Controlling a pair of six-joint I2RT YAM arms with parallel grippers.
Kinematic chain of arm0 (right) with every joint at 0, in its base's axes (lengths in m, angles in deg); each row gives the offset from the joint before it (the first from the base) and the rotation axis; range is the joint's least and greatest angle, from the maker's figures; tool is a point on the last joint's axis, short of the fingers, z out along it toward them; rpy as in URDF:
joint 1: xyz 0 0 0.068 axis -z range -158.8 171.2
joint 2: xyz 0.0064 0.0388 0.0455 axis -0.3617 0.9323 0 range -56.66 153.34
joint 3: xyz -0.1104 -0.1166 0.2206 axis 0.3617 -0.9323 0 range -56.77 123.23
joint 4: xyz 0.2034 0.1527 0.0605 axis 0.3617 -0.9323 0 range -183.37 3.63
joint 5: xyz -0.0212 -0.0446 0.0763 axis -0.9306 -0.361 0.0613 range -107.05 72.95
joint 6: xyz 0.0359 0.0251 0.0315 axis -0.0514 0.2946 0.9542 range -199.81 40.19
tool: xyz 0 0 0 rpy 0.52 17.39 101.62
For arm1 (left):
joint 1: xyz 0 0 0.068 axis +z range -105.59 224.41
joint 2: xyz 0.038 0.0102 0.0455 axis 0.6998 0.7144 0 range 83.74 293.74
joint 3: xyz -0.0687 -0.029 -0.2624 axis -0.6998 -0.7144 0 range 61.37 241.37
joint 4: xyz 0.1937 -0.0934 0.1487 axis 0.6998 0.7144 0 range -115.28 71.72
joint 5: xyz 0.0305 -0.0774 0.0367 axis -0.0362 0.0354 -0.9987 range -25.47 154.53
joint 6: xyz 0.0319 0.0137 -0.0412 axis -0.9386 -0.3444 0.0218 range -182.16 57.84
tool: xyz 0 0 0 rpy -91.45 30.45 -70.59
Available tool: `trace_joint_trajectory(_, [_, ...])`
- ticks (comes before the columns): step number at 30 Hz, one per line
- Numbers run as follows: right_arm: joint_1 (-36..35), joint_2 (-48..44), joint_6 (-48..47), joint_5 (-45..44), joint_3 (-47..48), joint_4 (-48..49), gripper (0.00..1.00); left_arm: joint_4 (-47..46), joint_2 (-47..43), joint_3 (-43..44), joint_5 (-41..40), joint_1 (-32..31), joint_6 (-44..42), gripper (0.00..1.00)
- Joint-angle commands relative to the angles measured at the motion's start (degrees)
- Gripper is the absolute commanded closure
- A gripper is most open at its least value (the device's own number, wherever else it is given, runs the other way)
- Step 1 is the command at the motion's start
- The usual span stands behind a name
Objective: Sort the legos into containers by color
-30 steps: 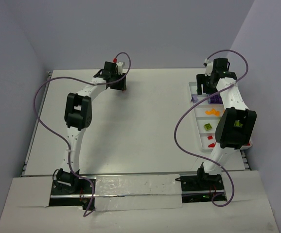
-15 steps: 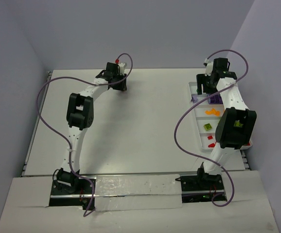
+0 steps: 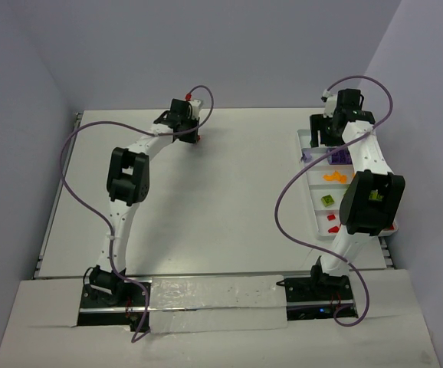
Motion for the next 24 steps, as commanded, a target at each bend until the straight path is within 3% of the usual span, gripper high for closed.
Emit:
trace_joint_trajectory(1, [-0.4, -0.5, 0.7, 0.7, 2.8, -0.5, 0.24, 0.7, 0.7, 2.0, -2.5, -0.6, -2.3, 0.95])
trace_joint_trajectory(3, [-0.4, -0.7, 1.1, 1.5, 2.9, -0.6, 0.24, 0.3, -0.6, 0.5, -1.7, -0.7, -2.9, 1.00])
trace_joint_trajectory(9, [-0.4, -2.2, 2.4, 8.0, 3.0, -0.5, 0.24, -5.8, -10.1, -11.5, 2.7, -2.1, -11.8, 1.00])
trace_joint_trajectory(13, [-0.4, -3.9, 5.3, 21.1, 0.4, 0.2, 0.24, -16.9, -27.2, -33.1, 7.2, -6.6, -26.0, 1.00])
trace_joint_trajectory(17, [-0.5, -4.7, 7.5, 34.1, -2.2, 1.0, 0.25, -19.6, -39.6, -47.3, 11.7, -11.6, -37.5, 1.00])
trace_joint_trajectory(19, [-0.9, -4.8, 8.6, 38.0, -4.2, 1.8, 0.25, -20.0, -43.7, -51.2, 13.8, -13.4, -43.8, 1.00])
trace_joint_trajectory(24, [-3.7, -4.8, 10.2, 47.1, -8.2, 2.9, 0.27, -15.9, -49.7, -54.5, 15.3, -17.9, -49.2, 1.00])
